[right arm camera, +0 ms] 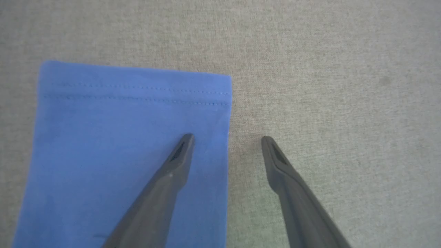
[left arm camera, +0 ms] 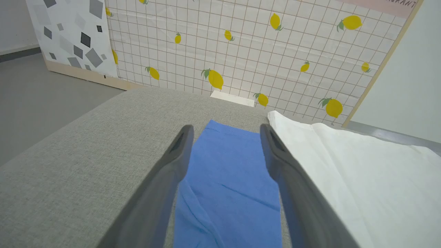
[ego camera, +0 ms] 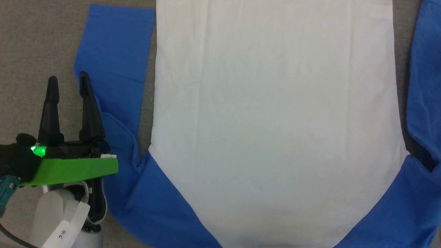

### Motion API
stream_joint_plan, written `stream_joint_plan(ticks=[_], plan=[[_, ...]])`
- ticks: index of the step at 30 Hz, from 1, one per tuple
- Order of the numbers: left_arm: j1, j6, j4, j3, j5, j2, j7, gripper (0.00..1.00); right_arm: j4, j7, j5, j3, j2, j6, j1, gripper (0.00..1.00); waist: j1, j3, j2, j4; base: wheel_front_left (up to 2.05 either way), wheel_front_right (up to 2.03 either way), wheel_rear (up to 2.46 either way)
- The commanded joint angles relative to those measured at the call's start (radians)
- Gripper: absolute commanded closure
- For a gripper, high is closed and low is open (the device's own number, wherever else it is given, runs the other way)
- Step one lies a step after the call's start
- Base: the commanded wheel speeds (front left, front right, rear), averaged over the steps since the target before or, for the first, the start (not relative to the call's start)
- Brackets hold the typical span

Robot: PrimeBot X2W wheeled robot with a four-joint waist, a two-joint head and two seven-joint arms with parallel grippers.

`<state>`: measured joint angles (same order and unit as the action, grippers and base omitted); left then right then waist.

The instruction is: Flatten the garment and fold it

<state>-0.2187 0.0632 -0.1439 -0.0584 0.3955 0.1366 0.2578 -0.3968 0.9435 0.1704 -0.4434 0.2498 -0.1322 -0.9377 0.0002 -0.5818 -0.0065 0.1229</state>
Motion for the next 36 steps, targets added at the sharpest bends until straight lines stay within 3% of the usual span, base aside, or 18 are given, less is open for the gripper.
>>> stream_joint_plan(ticks=[1, 7, 8, 9, 21, 29, 36], plan=[[-0.019, 0.009, 0.000, -0.006, -0.007, -0.009, 0.004, 0.00, -0.001, 0.009, 0.007, 0.000, -0.004, 0.002, -0.003, 0.00, -0.0002, -0.032, 0.0065, 0.010, 0.00, 0.00, 0.00], [-0.025, 0.026, 0.014, -0.017, -0.017, -0.022, 0.004, 0.00, 0.000, 0.053, -0.004, -0.011, -0.022, 0.002, 0.029, 0.00, -0.0002, -0.035, 0.0065, 0.003, 0.00, 0.00, 0.00], [-0.026, 0.028, 0.016, -0.017, -0.019, -0.024, 0.004, 0.00, 0.003, 0.060, -0.006, -0.017, -0.025, 0.002, 0.033, 0.70, -0.0002, -0.033, 0.0065, 0.002, 0.00, 0.00, 0.00], [-0.028, 0.030, 0.018, -0.019, -0.021, -0.026, 0.004, 0.00, 0.010, 0.066, -0.009, -0.021, -0.029, 0.002, 0.039, 1.00, -0.0002, -0.030, 0.0065, 0.001, 0.00, 0.00, 0.00], [0.000, 0.048, 0.074, -0.030, -0.027, -0.038, 0.004, 0.00, 0.113, -0.076, -0.150, -0.098, -0.040, 0.002, 0.068, 1.00, -0.0002, 0.127, 0.0065, -0.039, 0.00, 0.00, 0.00], [0.050, 0.051, 0.102, -0.032, -0.025, -0.049, 0.004, 0.00, 0.190, -0.118, -0.311, 0.004, 0.071, 0.002, 0.228, 1.00, -0.0002, 0.293, 0.0065, -0.073, 0.00, 0.00, 0.00], [0.136, 0.039, 0.114, -0.044, -0.021, -0.054, 0.002, 0.00, 0.331, -0.066, -0.444, 0.172, 0.117, 0.002, 0.366, 1.00, -0.0002, 0.418, 0.0065, -0.104, 0.00, 0.00, 0.00]])
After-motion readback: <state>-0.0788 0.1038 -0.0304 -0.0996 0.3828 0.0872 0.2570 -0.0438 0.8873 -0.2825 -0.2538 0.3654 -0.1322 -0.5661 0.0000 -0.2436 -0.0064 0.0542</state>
